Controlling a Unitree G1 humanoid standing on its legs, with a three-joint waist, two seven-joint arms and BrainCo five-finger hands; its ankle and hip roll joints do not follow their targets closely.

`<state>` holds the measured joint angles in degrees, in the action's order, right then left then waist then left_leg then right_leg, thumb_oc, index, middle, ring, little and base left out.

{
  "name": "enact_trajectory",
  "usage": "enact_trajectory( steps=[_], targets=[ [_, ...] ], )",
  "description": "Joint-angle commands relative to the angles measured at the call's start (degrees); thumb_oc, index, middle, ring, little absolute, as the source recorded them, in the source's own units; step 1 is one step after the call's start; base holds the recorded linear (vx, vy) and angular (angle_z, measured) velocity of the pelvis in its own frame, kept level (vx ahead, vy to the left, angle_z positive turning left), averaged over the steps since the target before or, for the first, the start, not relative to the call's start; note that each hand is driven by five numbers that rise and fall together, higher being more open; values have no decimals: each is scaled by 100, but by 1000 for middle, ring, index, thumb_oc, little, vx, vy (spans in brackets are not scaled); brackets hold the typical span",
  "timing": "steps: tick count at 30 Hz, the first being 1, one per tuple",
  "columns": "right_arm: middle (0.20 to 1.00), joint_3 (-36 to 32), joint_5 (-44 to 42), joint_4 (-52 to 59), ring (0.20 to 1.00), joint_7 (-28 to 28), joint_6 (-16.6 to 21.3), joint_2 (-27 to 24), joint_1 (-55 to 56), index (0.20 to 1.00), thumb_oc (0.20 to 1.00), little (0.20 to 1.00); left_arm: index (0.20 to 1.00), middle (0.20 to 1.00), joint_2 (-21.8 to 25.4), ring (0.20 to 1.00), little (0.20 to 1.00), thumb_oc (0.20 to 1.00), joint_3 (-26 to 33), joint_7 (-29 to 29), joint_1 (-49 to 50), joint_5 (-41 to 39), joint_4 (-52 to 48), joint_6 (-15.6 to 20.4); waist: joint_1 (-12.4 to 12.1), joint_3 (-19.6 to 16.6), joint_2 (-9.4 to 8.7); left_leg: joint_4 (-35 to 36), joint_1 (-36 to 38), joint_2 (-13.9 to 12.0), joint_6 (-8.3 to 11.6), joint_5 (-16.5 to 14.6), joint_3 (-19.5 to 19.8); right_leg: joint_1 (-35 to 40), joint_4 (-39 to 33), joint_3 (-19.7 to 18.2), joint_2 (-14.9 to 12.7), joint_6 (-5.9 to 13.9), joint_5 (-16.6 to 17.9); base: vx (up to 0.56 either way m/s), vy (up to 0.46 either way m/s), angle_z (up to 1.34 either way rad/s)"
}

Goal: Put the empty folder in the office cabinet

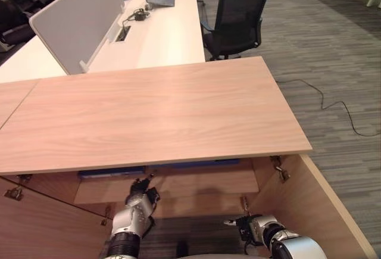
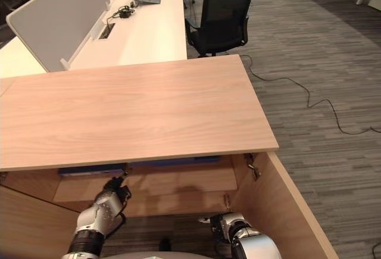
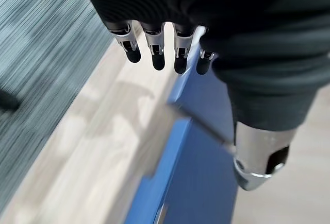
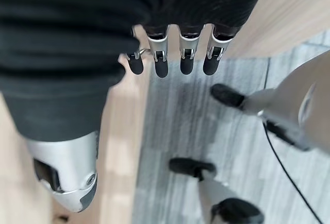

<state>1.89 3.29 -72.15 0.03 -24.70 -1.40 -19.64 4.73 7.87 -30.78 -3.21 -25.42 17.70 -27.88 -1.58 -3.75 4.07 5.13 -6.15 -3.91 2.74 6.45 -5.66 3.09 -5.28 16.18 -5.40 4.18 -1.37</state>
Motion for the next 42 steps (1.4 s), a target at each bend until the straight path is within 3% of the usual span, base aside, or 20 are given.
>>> enact_trajectory(
  steps=[1,13,16,18,19,23,24,27,28,29,31,32,33,35,36,41,42],
  targets=[
    [1000,-228,-289,-532,1000,10,171,170,-173,1000,1000,1000,1000,1000,-83,1000,1000,1000,120,-139,-65,198,-76,0,-203,-332,-111,-13,331,-122,70,-288,-74,198,28,-134,108,-40,-591,95,68,-9],
    [1000,-652,-762,-663,1000,-248,519,124,-237,1000,1000,1000,1000,1000,-335,1000,1000,1000,-54,-376,-40,33,-379,63,-292,-195,-397,-13,37,150,-222,-380,-112,-190,28,-6,-112,340,-475,21,94,1],
    [1000,-716,-941,-720,1000,-332,618,73,-501,1000,1000,1000,1000,1000,-331,1000,1000,1000,-155,-410,-92,41,-382,71,-344,-2,-417,-13,-75,181,-288,-354,-121,-343,205,-25,-168,444,-445,-67,74,-6],
    [1000,-805,-1113,-711,1000,-408,728,110,-704,1000,1000,1000,1000,1000,-289,1000,1000,1000,-181,-430,-327,14,-299,74,-388,92,-383,-13,-251,32,-264,-271,-136,-939,986,-400,20,403,-668,-177,-25,-9],
    [1000,-852,-1165,-730,1000,-412,759,125,-775,1000,1000,1000,1000,1000,-270,1000,1000,1000,-176,-426,-423,14,-274,48,-432,89,-413,-13,-306,-15,-233,-264,-175,-1103,1041,-572,99,354,-665,-148,-102,-16],
    [1000,-825,-1163,-764,1000,-419,785,281,-755,1000,1000,1000,1000,1000,-276,1000,1000,1000,-194,-369,-338,83,-346,-6,-482,76,-545,-13,-383,-49,-84,-200,-147,-811,449,-486,144,16,-404,-51,-157,-10],
    [1000,-845,-1200,-766,1000,-479,801,301,-686,1000,1000,1000,1000,1000,-310,1000,1000,1000,-261,-325,-297,126,-487,-73,-477,114,-548,-13,-476,-117,60,-76,-8,-738,242,-386,256,-121,-368,-66,-221,22],
    [1000,-890,-1258,-760,1000,-571,824,242,-557,1000,1000,1000,1000,1000,-407,1000,1000,1000,-366,-269,-342,163,-582,-170,-393,168,-515,-214,-681,-166,129,2,-27,-776,271,-90,319,-255,-435,-157,-225,45],
    [1000,-923,-1281,-752,1000,-639,838,171,-537,1000,1000,1000,1000,1000,-453,1000,1000,1000,-404,-175,-363,221,-594,-193,-286,235,-622,-1193,-998,-229,145,-613,-215,-987,492,98,85,-265,-390,-199,-87,55],
    [1000,-923,-1281,-753,1000,-639,838,171,-538,1000,1000,1000,1000,1000,-454,1000,1000,1000,-404,-175,-364,222,-594,-193,-281,218,-620,-1199,-1025,-231,145,-609,-209,-1007,490,102,88,-268,-382,-185,-44,58],
    [1000,-996,-1294,-820,1000,-742,860,58,-496,1000,1000,1000,1000,1000,-474,1000,1000,1000,-408,-74,-268,266,-597,-204,-219,174,-681,-1655,-934,-426,201,-947,-157,-1131,642,107,-84,-265,-385,-11,26,40],
    [1000,-1017,-1276,-869,1000,-758,856,25,-445,1000,1000,1000,1000,1000,-484,1000,1000,1000,-420,-60,-203,269,-575,-205,-187,124,-673,-1584,-806,-505,235,-944,-115,-1124,651,133,-104,-249,-403,124,96,10],
    [1000,-1096,-1265,-917,1000,-734,859,-56,-286,1000,1000,1000,1000,1000,-475,1000,1000,1000,-448,-12,-39,331,-542,-243,-89,88,-550,-1286,-403,-690,379,-831,23,-982,590,152,-79,-178,-457,121,77,-9],
    [1000,-1094,-1264,-917,1000,-733,859,-58,-283,1000,1000,1000,1000,1000,-478,1000,1000,1000,-449,-11,-36,331,-544,-243,-87,104,-546,-1267,-371,-692,382,-825,24,-955,583,157,-75,-179,-458,110,123,-1],
    [1000,-1237,-1270,-936,1000,-700,908,-157,-67,1000,1000,1000,1000,1000,-421,1000,1000,1000,-536,81,19,495,-510,-295,0,110,-299,-405,4,-771,487,-646,-238,-798,463,244,-28,-25,-476,125,186,12],
    [1000,-1361,-1375,-857,1000,-796,931,-197,-75,1000,1000,1000,1000,1000,-375,1000,1000,1000,-646,137,-18,532,-571,-350,-57,168,-176,-13,43,-569,435,-660,-127,-812,247,185,-177,169,-262,49,255,21],
    [1000,-1450,-1471,-742,1000,-861,958,-212,-234,1000,1000,1000,1000,1000,-306,1000,1000,1000,-702,190,-86,563,-618,-353,-106,253,-173,-13,-13,-429,331,-662,-146,-942,74,50,-361,337,-37,-68,319,-7]
  ],
)
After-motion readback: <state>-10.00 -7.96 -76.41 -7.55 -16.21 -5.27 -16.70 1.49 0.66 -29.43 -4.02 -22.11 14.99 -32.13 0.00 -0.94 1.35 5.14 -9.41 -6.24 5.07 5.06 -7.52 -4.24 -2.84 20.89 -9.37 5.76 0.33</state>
